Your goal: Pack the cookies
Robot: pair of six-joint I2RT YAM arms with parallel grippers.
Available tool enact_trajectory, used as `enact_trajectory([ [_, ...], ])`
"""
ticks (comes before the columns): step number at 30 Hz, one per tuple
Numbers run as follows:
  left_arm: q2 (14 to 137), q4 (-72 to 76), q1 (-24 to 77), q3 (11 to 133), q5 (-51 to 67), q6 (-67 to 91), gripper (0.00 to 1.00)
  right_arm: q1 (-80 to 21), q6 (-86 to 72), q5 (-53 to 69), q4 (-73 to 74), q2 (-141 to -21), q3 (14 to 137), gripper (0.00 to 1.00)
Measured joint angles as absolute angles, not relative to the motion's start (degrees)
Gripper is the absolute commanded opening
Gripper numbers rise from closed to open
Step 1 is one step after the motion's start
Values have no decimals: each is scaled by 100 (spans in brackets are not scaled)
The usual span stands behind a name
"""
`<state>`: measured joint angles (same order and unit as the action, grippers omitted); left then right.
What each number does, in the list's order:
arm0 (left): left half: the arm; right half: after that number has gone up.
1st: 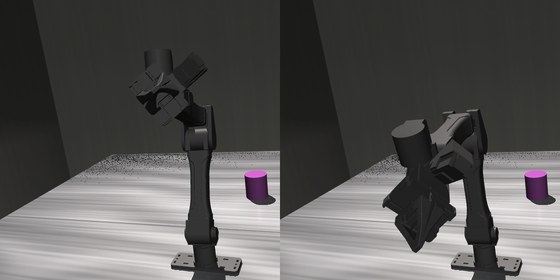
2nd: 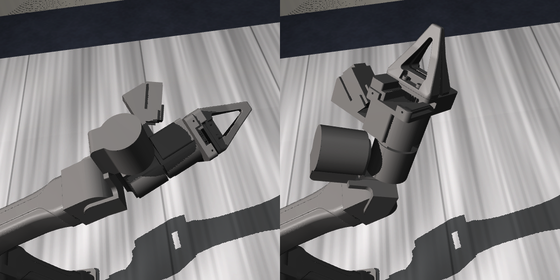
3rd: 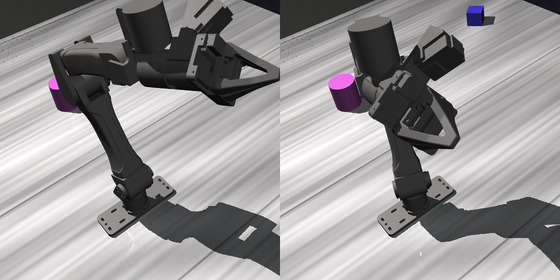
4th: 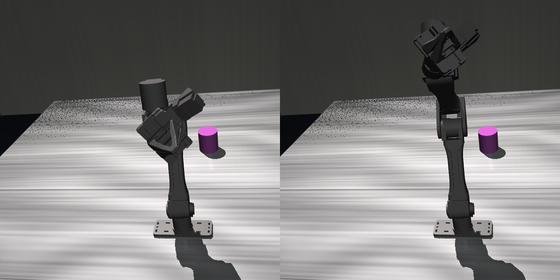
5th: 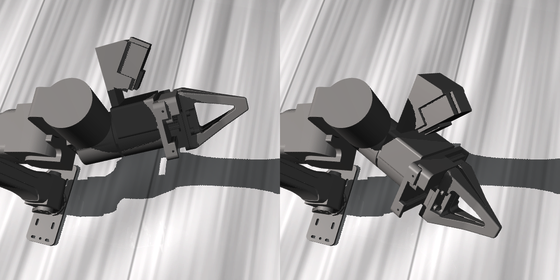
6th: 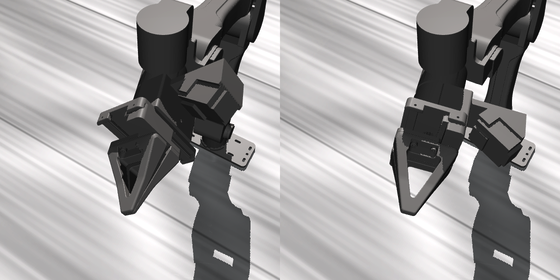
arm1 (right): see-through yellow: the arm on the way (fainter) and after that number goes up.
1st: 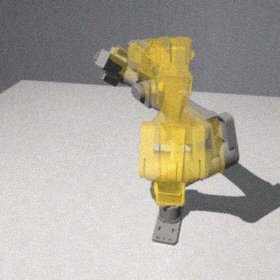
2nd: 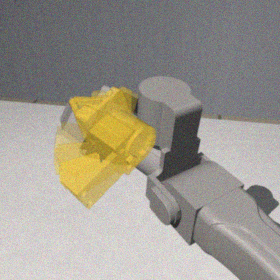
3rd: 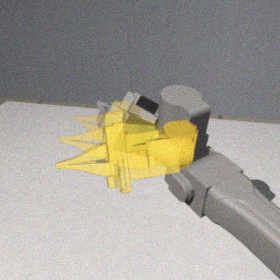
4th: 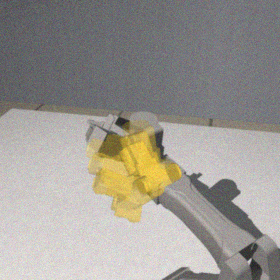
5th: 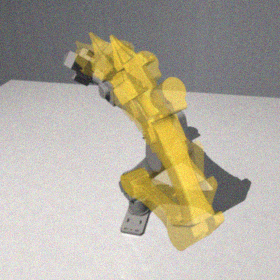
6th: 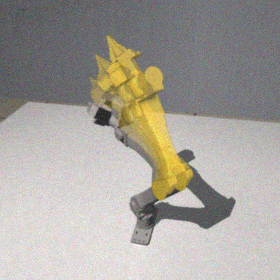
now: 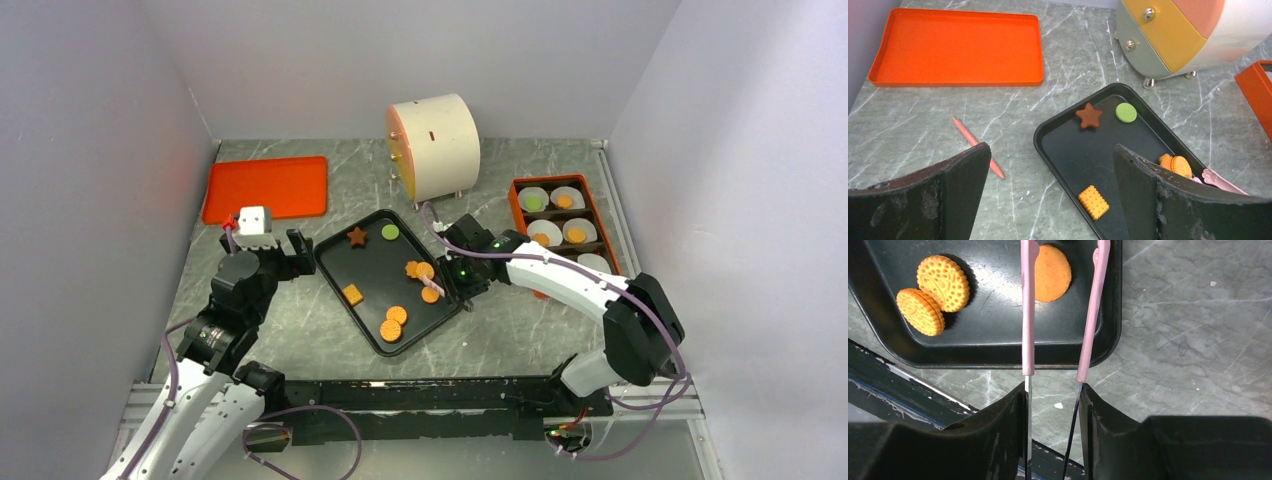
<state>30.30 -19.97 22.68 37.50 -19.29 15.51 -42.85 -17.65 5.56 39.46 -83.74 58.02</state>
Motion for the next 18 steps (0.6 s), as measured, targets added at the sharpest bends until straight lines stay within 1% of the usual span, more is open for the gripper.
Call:
enact_trajectory([
  [18,3030,-1997,2268,3750,-1929,1551,96,-4316,-1846,600,3629,-8833,5769,46],
])
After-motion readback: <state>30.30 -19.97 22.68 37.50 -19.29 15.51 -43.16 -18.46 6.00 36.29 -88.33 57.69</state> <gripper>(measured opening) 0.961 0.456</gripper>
